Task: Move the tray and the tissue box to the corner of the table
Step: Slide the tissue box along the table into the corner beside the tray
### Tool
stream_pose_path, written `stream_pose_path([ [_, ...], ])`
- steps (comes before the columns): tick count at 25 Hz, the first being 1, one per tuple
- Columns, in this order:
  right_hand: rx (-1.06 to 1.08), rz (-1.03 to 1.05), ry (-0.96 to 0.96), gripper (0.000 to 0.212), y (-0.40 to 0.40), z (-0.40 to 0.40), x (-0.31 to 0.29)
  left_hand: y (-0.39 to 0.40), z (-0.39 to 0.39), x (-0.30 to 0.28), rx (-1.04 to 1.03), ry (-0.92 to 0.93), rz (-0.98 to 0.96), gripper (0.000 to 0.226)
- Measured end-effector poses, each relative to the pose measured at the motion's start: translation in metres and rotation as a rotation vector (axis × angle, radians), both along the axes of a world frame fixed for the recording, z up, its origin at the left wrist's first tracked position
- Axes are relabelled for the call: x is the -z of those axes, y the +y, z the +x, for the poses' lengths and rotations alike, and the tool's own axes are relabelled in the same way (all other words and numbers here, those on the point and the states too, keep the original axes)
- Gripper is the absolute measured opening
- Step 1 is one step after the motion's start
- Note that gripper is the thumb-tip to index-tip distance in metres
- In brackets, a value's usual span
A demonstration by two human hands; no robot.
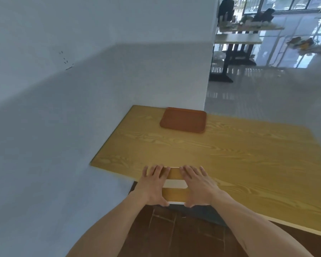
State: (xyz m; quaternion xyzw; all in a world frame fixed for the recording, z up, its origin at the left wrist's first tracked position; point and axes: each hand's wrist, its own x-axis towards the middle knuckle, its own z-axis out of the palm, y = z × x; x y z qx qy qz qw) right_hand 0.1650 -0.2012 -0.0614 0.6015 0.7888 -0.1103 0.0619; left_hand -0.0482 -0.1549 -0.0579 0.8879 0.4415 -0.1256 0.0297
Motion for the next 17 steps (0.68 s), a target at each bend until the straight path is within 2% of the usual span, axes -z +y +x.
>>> stream_pose_path([
  [7,-0.046,0.036,-0.008,0.133,0.022,-0.104,-0.01,0.01,-0.11,-0.013,-0.015,-0.082,0.052,0.121],
  [17,-0.116,0.03,-0.035,0.131,0.084,-0.167,-0.018,0.058,-0.176,-0.009,-0.085,-0.099,0.068,0.118],
])
